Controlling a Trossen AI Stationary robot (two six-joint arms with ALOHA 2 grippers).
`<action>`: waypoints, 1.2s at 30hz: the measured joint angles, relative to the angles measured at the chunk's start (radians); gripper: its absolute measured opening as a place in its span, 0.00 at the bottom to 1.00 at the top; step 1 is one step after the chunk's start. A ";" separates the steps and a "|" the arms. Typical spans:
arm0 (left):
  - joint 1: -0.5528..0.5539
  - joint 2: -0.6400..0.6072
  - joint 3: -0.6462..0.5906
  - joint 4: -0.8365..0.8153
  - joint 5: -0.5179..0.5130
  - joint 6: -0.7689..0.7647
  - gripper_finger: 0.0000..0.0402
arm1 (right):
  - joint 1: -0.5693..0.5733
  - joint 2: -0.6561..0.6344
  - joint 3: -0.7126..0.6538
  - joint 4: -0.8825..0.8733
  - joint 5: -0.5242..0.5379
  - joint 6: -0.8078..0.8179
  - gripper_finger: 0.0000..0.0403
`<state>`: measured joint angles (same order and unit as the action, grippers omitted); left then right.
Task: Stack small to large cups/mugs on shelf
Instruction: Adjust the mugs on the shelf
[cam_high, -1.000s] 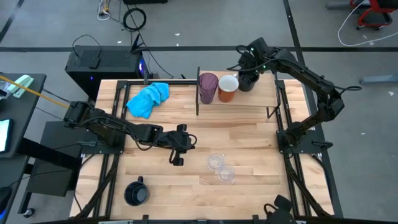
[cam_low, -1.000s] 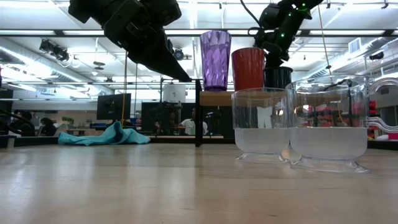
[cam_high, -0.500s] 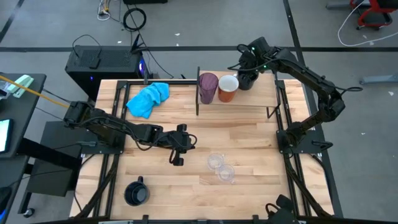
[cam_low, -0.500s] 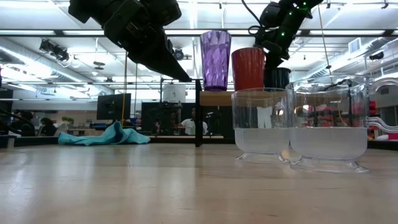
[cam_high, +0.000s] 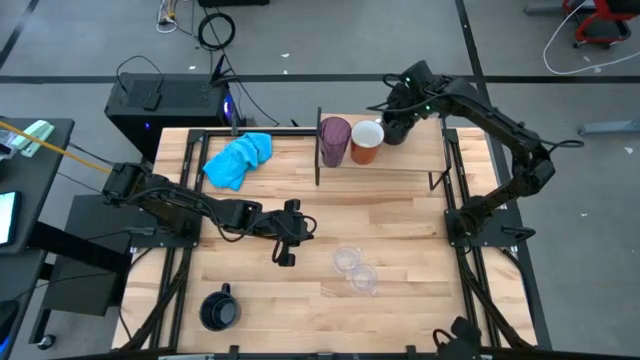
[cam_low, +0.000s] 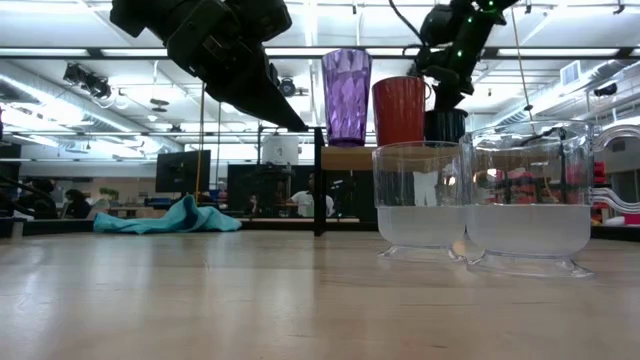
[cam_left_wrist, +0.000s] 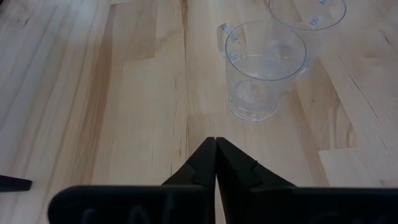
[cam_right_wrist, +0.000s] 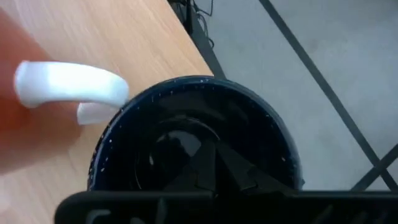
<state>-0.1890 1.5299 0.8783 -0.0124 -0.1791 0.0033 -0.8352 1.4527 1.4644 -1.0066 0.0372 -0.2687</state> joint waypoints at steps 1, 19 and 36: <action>0.000 0.000 0.000 0.000 0.000 0.000 0.05 | 0.000 -0.004 0.012 -0.003 0.000 0.000 0.02; -0.011 0.000 0.000 0.000 0.000 -0.018 0.05 | -0.216 -0.046 0.066 -0.003 0.004 0.117 0.01; -0.012 0.000 0.000 0.000 0.000 -0.017 0.03 | -0.320 0.061 0.065 -0.046 -0.124 0.142 0.00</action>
<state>-0.2008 1.5299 0.8783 -0.0124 -0.1791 -0.0135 -1.1555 1.5138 1.5295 -1.0525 -0.0872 -0.1265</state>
